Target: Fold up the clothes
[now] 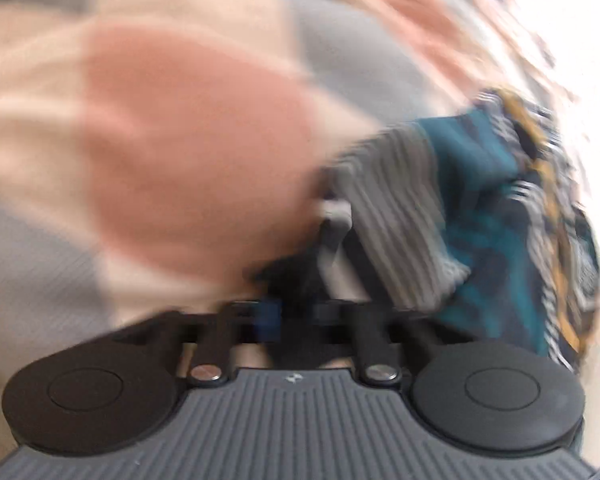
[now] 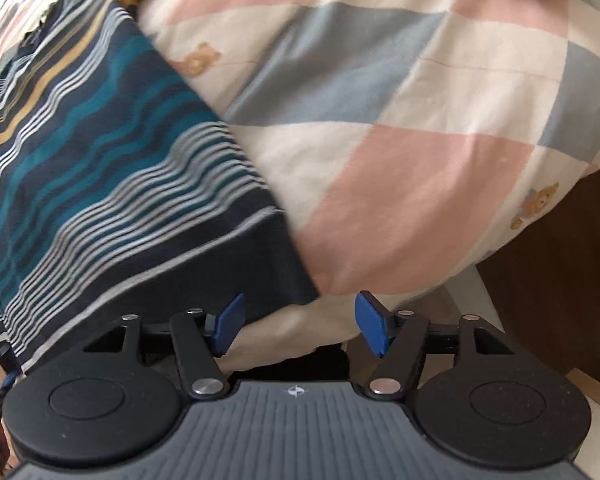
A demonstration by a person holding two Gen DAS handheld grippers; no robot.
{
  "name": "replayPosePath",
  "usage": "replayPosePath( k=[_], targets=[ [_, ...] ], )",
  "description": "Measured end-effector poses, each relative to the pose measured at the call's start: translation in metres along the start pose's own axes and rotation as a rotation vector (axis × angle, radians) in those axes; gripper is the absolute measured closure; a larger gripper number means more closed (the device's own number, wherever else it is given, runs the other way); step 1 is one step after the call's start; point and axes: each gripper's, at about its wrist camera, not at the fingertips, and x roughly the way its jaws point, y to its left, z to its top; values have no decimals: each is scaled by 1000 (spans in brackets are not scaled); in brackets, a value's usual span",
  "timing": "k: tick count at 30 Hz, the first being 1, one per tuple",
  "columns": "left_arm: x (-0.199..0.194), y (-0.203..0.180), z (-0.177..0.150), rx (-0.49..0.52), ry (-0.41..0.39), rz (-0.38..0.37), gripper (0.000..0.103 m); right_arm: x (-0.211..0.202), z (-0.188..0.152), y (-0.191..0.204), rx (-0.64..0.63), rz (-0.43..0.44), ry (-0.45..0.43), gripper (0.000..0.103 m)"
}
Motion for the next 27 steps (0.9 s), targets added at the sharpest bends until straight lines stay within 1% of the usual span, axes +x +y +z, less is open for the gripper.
replayPosePath(
  k=[2, 3, 5, 7, 9, 11, 13, 14, 16, 17, 19, 21, 23, 24, 25, 26, 27],
  targets=[
    [-22, -20, 17, 133, -69, -7, 98, -1, 2, 7, 1, -1, -12, 38],
    [-38, -26, 29, 173, -119, -23, 98, 0, 4, 11, 4, 1, -20, 38],
    [-71, -32, 65, 206, -210, -51, 98, -1, 9, 19, 12, 5, -39, 38],
    [-109, -36, 109, 234, -311, -84, 98, -2, 12, 29, 13, 15, -53, 38],
    [-144, -45, 153, 284, -410, -87, 98, 0, 15, 40, 15, 25, -64, 38],
    [-175, -55, 193, 347, -495, -66, 98, 2, 18, 51, 21, 35, -73, 38],
    [-196, -61, 227, 401, -547, -30, 98, 3, 19, 60, 31, 47, -81, 38],
    [-198, -65, 243, 427, -558, -5, 98, 4, 18, 64, 37, 51, -84, 38],
    [-200, -74, 271, 476, -570, 53, 98, 5, 18, 68, 53, 54, -86, 38],
    [-195, -75, 283, 492, -562, 83, 97, 5, 18, 70, 61, 52, -85, 38],
    [-166, -78, 305, 509, -524, 158, 96, 7, 19, 72, 72, 39, -80, 38],
    [-120, -70, 321, 516, -459, 246, 94, 9, 20, 76, 72, 27, -76, 38],
    [-76, -48, 321, 508, -372, 341, 91, 10, 21, 80, 67, 17, -72, 38],
    [-62, -39, 317, 499, -333, 391, 89, 10, 21, 81, 63, 15, -72, 37],
    [-50, -30, 313, 486, -301, 444, 86, 10, 21, 82, 59, 14, -71, 36],
    [-42, -23, 309, 471, -280, 484, 82, 9, 21, 83, 57, 12, -71, 33],
    [-42, -15, 303, 458, -279, 502, 80, 8, 21, 83, 59, 10, -74, 32]
  ],
)
